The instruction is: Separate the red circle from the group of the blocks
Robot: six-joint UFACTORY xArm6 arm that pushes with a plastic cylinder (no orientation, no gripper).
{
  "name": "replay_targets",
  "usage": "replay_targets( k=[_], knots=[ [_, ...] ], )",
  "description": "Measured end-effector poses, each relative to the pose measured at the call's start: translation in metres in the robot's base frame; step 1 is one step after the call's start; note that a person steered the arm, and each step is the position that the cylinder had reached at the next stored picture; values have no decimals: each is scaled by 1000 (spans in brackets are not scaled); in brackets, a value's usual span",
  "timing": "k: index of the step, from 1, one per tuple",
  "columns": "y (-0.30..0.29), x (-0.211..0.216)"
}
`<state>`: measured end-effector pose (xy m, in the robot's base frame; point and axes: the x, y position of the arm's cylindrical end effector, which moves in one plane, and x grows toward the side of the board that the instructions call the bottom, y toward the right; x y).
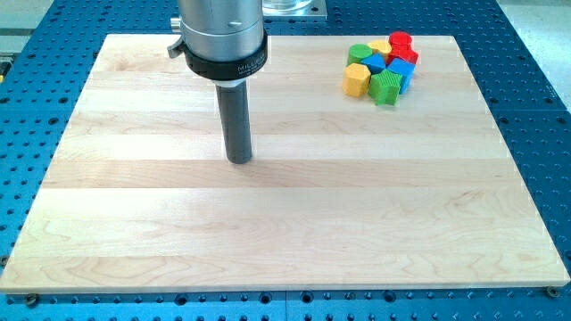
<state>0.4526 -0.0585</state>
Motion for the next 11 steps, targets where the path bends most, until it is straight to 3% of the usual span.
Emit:
replay_targets(
  k=[8,9,11],
  knots=[
    [10,17],
    [67,28],
    [85,28]
  ],
)
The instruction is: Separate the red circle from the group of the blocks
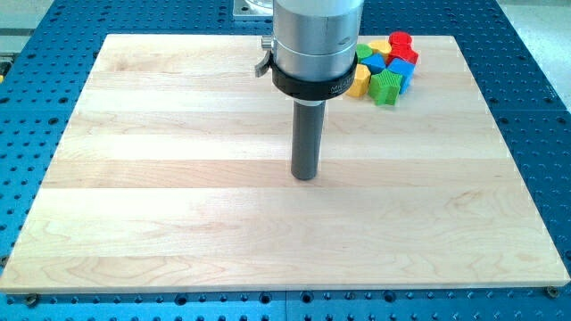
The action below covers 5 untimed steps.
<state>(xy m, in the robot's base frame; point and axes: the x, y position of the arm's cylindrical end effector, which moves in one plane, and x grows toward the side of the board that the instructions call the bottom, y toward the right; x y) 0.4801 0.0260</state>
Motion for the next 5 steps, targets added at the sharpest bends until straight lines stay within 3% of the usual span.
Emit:
replay_targets(
  k=[1,3,4,5],
  knots=[
    [22,-8],
    [143,-22],
    [210,-68],
    [222,-151]
  ],
)
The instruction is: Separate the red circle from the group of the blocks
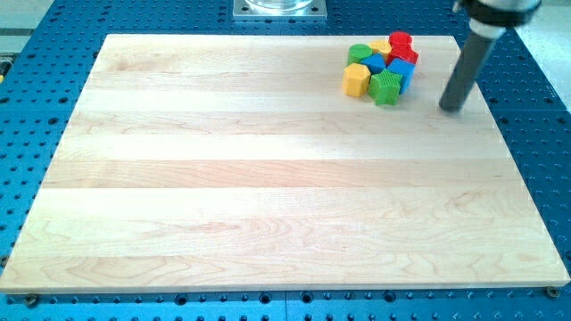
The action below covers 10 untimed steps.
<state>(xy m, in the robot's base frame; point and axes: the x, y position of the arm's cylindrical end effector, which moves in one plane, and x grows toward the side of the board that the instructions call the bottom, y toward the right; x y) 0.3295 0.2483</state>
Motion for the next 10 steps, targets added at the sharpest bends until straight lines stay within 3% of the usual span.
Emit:
replay_targets(
  k=[1,3,5,7,8,10],
  knots=[
    [0,-66],
    [-2,-109],
    [-86,-87],
    [-64,-125],
    [-138,-123],
    [-138,-61]
  ],
)
